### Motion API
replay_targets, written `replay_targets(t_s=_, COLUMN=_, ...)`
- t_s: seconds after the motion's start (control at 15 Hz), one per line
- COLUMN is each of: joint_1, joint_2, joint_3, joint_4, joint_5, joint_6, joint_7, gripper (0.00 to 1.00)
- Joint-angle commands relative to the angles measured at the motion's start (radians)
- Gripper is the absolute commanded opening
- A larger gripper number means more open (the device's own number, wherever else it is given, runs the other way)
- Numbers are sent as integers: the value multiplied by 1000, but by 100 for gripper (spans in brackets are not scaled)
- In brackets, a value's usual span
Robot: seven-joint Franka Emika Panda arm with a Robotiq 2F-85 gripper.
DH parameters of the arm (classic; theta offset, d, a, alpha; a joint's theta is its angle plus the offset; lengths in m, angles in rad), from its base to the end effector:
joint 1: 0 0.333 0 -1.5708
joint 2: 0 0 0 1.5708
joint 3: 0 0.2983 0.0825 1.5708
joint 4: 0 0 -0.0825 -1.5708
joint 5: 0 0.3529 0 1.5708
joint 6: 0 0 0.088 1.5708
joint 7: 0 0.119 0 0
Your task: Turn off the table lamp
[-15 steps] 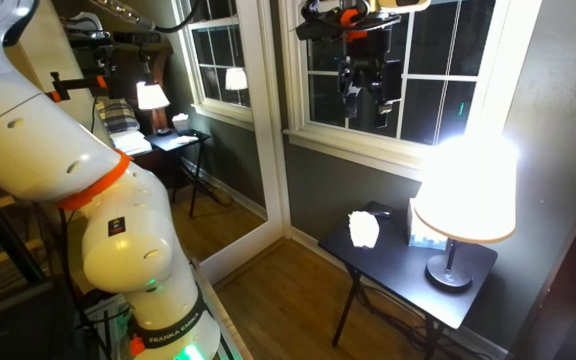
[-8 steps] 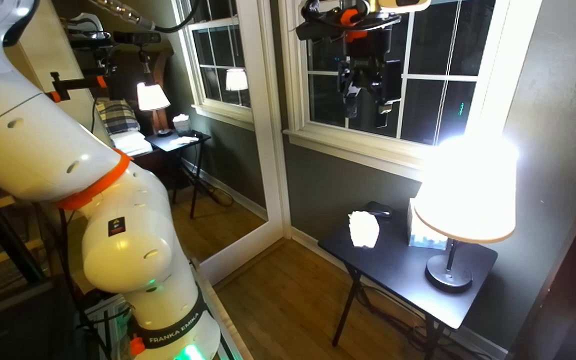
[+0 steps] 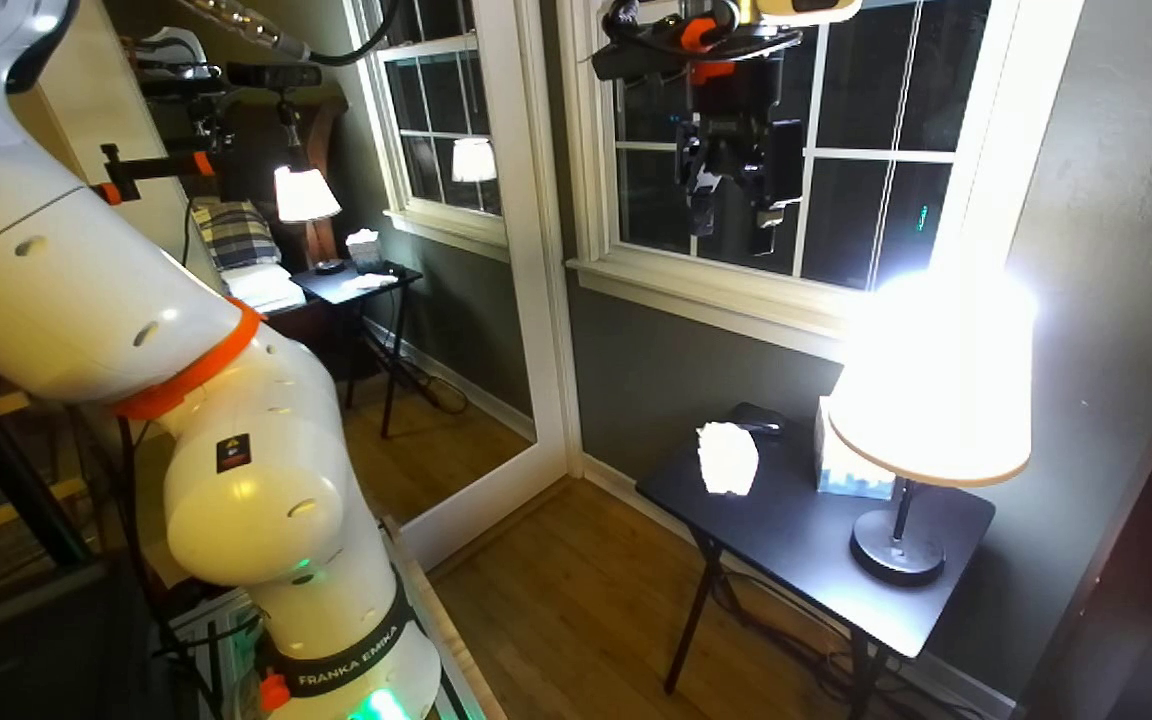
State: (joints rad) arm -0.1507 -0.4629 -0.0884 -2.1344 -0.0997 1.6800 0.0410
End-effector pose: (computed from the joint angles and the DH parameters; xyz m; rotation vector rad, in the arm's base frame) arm 0.3747 -0.1082 0.5644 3.0554 -0.4002 0.0023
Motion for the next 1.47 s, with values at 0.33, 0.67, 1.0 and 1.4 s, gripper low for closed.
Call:
replay_targets(t_s=0.33, joint_1=8, joint_2=1, joint_3=-7, joint_4=3, joint_5=-3, joint_6=-3, joint_7=2, gripper=100)
replay_targets(t_s=0.67, joint_1=8, joint_2=1, joint_3=-7, joint_4=3, joint_5=-3, joint_6=-3, joint_7=2, gripper=100)
replay_targets(t_s=1.0, joint_1=21, joint_2=-33, joint_3=36, joint_4=-80, joint_5=10, joint_6=80, joint_7=98, gripper=100)
replay_targets(t_s=1.4, joint_1=47, joint_2=-57, joint_3=200, joint_4=-339, joint_5=-29, joint_6=479, joint_7=399, gripper=100)
